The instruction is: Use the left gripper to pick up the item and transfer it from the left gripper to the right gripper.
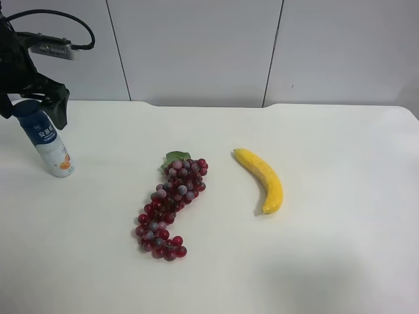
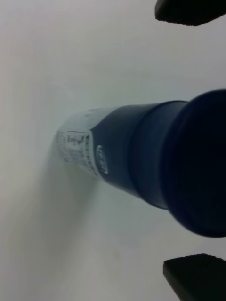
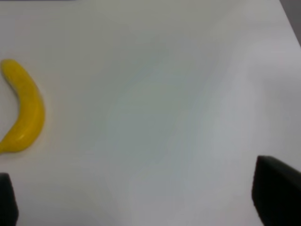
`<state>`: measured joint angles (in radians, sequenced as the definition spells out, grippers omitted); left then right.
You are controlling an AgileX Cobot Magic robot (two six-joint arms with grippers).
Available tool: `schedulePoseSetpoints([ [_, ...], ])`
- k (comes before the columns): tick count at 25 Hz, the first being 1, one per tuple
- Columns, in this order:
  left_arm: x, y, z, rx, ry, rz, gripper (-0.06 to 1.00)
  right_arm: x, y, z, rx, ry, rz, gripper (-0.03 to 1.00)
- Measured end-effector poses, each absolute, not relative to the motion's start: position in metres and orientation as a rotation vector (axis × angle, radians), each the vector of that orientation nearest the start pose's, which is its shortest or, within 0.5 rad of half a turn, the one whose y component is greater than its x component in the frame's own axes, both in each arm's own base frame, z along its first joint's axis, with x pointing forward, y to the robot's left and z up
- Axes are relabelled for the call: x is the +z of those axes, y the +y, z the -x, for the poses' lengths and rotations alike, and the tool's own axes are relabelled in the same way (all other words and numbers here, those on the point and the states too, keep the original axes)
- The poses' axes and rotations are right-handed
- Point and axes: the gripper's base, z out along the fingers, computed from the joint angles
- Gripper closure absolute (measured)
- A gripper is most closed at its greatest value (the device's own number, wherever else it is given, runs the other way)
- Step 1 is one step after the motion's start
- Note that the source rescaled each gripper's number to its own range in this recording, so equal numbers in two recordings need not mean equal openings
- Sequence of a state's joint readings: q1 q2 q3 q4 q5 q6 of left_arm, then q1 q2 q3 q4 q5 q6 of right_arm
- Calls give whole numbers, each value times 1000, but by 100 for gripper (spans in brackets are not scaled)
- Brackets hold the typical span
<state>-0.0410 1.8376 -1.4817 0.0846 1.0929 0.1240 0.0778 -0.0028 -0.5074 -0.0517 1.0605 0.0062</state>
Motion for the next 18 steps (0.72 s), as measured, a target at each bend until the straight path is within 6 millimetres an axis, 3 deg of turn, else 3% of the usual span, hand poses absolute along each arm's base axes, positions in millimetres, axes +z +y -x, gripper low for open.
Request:
schedulePoseSetpoints([
  [18,230,-11,-386,97,2962,-287,-5,279,-5,6,-9,2031,70,-3],
])
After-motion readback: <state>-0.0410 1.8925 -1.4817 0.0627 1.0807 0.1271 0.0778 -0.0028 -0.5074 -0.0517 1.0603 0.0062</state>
